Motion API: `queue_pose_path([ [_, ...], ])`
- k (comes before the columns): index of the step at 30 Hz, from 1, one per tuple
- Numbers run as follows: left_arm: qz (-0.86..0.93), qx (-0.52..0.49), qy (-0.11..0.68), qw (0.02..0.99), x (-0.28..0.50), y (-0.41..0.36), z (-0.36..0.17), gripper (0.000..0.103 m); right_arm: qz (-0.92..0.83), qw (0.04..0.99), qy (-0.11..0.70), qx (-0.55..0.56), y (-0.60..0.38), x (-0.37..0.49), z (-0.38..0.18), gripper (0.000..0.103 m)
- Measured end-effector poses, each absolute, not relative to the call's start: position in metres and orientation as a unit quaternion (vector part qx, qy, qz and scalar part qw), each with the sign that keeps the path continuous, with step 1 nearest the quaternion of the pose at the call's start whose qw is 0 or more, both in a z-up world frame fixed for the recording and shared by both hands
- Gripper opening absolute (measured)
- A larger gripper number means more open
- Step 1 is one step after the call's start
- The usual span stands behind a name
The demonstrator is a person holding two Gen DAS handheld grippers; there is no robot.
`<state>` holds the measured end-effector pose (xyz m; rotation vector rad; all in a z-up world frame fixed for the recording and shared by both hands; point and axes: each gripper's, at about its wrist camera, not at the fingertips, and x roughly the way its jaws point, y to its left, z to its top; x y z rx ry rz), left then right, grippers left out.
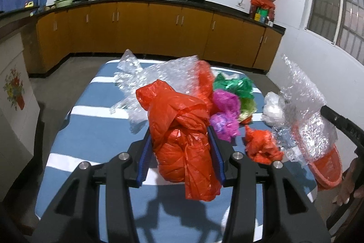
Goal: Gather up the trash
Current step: 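Carry the bubble wrap to the basket and open the right tool inside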
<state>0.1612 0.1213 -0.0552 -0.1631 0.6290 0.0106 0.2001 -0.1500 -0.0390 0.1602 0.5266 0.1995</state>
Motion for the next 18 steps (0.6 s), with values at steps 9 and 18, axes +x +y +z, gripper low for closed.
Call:
queue_pose_path([
  [9, -0.068, -0.058, 0.299, 0.950, 0.177, 0.060, -0.038, 0.045, 0.024, 0.963, 0.254, 0.092, -0.208, 0.184, -0.039, 0.008],
  [18, -0.175, -0.037, 0.295, 0.938, 0.192, -0.031, -0.036, 0.045, -0.077, 0.958, 0.254, 0.108, -0.275, 0.164, -0.050, 0.008],
])
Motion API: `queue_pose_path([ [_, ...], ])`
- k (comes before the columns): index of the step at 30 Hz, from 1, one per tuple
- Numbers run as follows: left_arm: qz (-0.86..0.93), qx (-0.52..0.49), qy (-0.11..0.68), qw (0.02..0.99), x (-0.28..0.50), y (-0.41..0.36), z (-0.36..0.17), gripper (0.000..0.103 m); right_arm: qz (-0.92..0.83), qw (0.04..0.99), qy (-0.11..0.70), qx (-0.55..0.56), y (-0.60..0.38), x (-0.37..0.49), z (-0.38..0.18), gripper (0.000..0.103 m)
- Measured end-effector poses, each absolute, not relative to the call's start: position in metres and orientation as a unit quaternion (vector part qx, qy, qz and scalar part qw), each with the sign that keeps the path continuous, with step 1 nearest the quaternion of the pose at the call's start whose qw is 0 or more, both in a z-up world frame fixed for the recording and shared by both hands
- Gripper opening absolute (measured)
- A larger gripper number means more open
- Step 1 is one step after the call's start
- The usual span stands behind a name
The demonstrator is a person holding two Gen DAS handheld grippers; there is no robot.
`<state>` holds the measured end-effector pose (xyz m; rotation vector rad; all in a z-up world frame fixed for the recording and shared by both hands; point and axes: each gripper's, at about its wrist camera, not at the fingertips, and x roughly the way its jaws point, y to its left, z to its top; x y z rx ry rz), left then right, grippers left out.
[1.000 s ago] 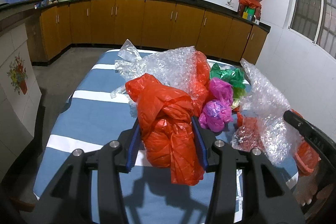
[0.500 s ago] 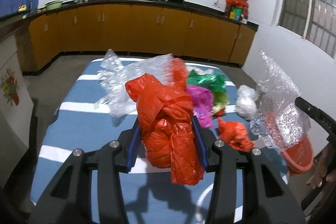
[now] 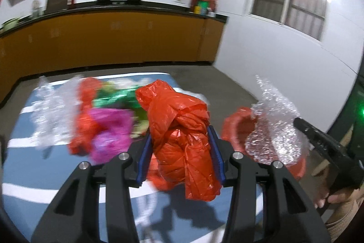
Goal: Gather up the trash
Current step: 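Carry the bubble wrap to the basket and open the right tool inside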
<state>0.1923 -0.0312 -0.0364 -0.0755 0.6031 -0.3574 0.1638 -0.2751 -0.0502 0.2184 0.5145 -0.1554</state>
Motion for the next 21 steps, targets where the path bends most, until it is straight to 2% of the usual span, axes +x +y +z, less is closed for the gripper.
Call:
queue_pose_path([
  [12, -0.287, -0.001, 0.310, 0.906, 0.217, -0.150, -0.057, 0.045, -0.152, 0.939, 0.262, 0.165, -0.344, 0.158, -0.073, 0.008],
  [21, -0.323, 0.014, 0.328, 0.888, 0.231, -0.199, -0.079, 0.046, -0.160, 0.933, 0.262, 0.188, -0.367, 0.159, -0.084, 0.008],
])
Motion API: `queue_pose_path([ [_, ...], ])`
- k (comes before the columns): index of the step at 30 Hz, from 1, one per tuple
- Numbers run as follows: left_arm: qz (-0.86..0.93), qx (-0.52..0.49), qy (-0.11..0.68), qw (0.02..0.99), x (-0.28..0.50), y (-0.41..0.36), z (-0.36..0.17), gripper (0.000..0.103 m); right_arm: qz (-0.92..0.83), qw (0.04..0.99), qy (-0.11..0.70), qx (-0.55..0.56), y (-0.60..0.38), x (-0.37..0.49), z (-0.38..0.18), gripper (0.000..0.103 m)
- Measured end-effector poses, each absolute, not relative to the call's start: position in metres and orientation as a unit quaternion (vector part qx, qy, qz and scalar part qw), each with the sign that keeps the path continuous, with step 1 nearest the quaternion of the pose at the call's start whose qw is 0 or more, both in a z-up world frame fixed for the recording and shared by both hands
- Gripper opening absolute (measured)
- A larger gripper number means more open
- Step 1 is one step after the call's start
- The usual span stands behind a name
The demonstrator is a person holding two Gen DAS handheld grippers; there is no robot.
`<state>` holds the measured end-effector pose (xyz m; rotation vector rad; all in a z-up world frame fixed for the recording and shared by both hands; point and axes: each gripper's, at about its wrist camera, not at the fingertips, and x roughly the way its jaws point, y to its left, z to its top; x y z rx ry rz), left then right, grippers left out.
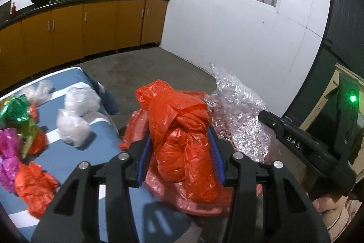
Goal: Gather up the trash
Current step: 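Carry the bubble wrap to the basket and open the right tool inside, then move the right tool back over the table toward the white bag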
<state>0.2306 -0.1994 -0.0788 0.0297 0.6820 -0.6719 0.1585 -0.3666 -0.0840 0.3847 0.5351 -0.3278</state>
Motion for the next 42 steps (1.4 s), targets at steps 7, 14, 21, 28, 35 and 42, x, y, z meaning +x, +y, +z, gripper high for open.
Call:
queue_pose_path([
  [7, -0.327, 0.019, 0.342, 0.880, 0.240, -0.216, -0.092, 0.049, -0.155, 0.929, 0.262, 0.209, -0.380, 0.160, -0.087, 0.009],
  [14, -0.323, 0.023, 0.357, 0.876, 0.245, -0.224, -0.104, 0.058, -0.148, 0.928, 0.263, 0.218, -0.385, 0.156, -0.090, 0.024],
  [21, -0.273, 0.020, 0.352, 0.895, 0.242, -0.195, -0.102, 0.064, -0.165, 0.932, 0.262, 0.188, -0.382, 0.151, -0.084, 0.035],
  [28, -0.186, 0.028, 0.315, 0.930, 0.225, -0.146, -0.087, 0.073, -0.155, 0.946, 0.250, 0.135, -0.356, 0.149, -0.076, 0.058],
  [35, -0.102, 0.022, 0.290, 0.951, 0.205, -0.079, -0.075, 0.074, -0.104, 0.955, 0.255, 0.113, -0.318, 0.158, -0.069, 0.062],
  [42, -0.029, -0.008, 0.299, 0.954, 0.201, -0.009, -0.078, 0.075, -0.043, 0.961, 0.263, 0.076, -0.266, 0.168, -0.065, 0.067],
])
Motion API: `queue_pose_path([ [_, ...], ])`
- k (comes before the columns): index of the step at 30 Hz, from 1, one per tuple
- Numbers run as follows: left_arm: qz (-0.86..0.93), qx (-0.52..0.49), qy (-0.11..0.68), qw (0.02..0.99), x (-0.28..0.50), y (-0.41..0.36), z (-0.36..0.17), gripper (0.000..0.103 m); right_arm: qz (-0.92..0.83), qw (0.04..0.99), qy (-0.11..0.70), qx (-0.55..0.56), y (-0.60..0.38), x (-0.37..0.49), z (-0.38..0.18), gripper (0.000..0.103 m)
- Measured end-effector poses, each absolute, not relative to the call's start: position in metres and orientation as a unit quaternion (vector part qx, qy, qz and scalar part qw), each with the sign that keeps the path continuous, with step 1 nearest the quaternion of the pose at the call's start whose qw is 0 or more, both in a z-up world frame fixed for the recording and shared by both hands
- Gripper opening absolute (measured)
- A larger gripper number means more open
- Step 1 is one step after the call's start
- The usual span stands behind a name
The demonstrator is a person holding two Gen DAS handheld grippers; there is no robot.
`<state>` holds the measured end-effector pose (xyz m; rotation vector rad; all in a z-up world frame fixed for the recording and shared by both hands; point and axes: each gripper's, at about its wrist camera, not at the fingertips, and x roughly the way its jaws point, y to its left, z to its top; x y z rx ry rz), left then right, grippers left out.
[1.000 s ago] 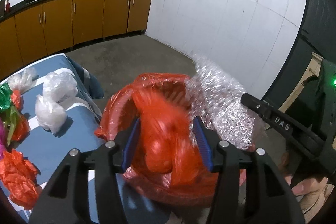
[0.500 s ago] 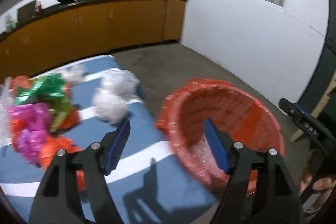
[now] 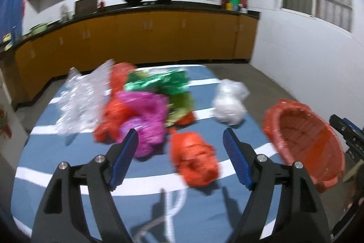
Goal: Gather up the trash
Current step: 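Move the right tool back over the table toward the white bag, then grasp the white plastic bag with the right tool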
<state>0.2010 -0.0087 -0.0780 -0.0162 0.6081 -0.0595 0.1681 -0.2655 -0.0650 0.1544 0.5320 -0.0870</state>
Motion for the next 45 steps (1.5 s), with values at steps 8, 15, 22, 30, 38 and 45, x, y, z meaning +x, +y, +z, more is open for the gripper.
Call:
queue_pose_path([
  [8, -0.040, -0.029, 0.328, 0.943, 0.216, -0.009, -0.090, 0.075, -0.029, 0.961, 0.265, 0.070, -0.243, 0.175, -0.063, 0.072],
  [15, -0.037, -0.007, 0.383, 0.923, 0.249, -0.037, -0.122, 0.069, -0.030, 0.959, 0.274, 0.067, -0.242, 0.179, -0.070, 0.073],
  [22, -0.054, -0.027, 0.402, 0.914, 0.252, -0.032, -0.138, 0.038, -0.017, 0.957, 0.281, 0.065, -0.234, 0.188, -0.075, 0.073],
  [30, -0.065, -0.032, 0.349, 0.934, 0.227, -0.007, -0.102, 0.036, 0.028, 0.957, 0.285, 0.054, -0.199, 0.226, -0.072, 0.073],
  [38, -0.010, -0.045, 0.306, 0.951, 0.214, 0.046, -0.069, 0.036, 0.055, 0.940, 0.331, 0.064, -0.160, 0.295, -0.094, 0.069],
  [45, 0.029, -0.062, 0.299, 0.952, 0.214, 0.084, -0.061, 0.036, 0.049, 0.930, 0.363, 0.044, -0.139, 0.328, -0.111, 0.069],
])
